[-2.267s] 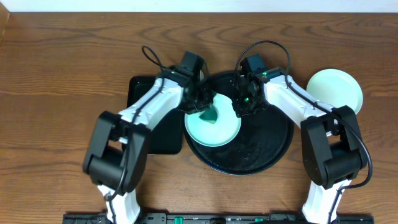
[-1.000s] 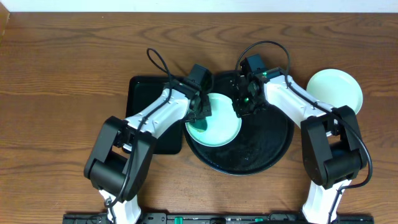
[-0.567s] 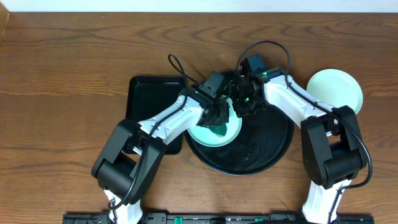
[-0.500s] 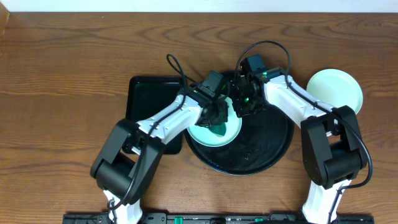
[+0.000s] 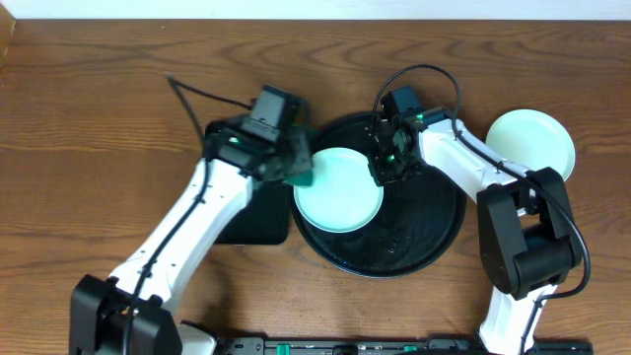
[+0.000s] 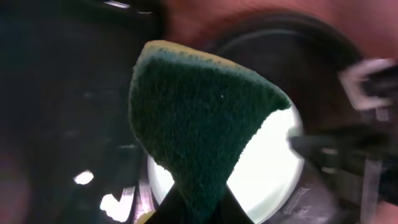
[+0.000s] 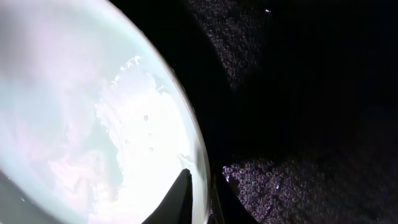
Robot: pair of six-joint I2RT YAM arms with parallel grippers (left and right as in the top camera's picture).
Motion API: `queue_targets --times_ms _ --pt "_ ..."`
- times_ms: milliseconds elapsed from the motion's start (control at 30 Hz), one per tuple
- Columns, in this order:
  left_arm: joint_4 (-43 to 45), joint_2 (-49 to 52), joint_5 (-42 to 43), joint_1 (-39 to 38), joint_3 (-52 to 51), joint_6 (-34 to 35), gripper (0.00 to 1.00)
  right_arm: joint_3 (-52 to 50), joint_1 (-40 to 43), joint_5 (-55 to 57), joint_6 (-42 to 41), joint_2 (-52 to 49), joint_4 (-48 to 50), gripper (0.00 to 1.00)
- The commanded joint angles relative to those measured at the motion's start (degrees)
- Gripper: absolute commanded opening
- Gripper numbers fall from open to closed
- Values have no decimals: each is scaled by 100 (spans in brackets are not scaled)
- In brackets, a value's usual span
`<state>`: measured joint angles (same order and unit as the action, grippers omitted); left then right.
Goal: Clean dirty plates on tray and stack at the side
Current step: 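Carry the sponge left and lower it into the black rectangular tray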
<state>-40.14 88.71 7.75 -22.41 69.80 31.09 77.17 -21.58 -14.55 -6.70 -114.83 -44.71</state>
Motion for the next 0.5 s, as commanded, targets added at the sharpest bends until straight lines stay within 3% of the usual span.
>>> queue_targets --times_ms 0,100,233,467 --pt "-328 15 -315 363 -2 -876 8 -4 -26 -79 101 -81 11 9" --pt "-634 44 -372 640 -22 -1392 8 -4 -26 -79 101 -81 11 10" --pt "-868 107 -894 968 -96 -1416 8 -4 -26 -76 103 -81 11 10" --pt "-664 238 -892 1261 -595 -1419 8 -4 -26 -76 101 -81 11 10"
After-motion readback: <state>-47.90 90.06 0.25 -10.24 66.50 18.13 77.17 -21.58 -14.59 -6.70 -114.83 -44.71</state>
